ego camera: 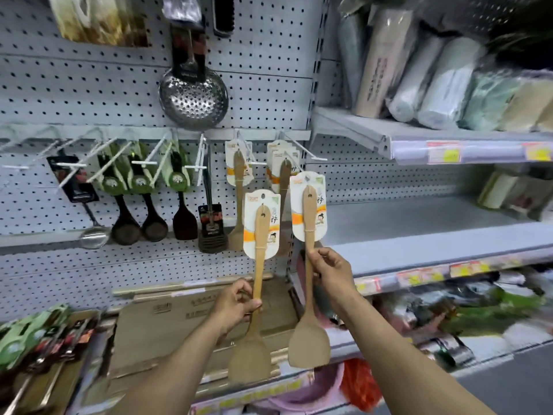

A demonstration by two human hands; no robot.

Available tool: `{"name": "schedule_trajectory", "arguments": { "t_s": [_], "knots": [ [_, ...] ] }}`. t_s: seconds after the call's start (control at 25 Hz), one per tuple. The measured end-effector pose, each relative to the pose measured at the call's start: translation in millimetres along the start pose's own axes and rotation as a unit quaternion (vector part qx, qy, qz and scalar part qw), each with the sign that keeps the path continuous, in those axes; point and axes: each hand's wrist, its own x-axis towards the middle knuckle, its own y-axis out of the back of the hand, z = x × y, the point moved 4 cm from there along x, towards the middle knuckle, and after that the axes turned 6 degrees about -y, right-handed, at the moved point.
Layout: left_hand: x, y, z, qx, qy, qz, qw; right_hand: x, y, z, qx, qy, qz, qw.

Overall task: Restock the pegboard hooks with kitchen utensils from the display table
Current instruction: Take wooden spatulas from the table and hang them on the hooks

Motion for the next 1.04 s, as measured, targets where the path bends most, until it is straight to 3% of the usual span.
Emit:
{"name": "schedule_trajectory", "arguments": {
  "t_s": [0.24, 0.6, 0.88, 1.04],
  "knots": [
    [42.5, -8.5, 0.9, -0.021, -0.005, 0.006, 1.0, 54.9, -2.1, -7.6, -0.034, 0.023, -0.02, 0.999],
    [92.9, -2.3, 7.4, -0.034, -0.01, 0.019, 0.999, 156.1, -38.3, -12.5, -0.026, -0.015, -0.031, 0.999],
    [90.5, -1.5, 3.4, -0.037, -0.017, 0.027, 0.999, 171.3, -42.8, -12.4, -0.06, -0.028, -0.036, 0.997],
    [75.5, -8.3, 1.1, -0.03, -0.031, 0.03, 0.999, 154.9, -32.3, -23.3, -0.102, -0.009, 0.034, 0.994]
  ]
}}
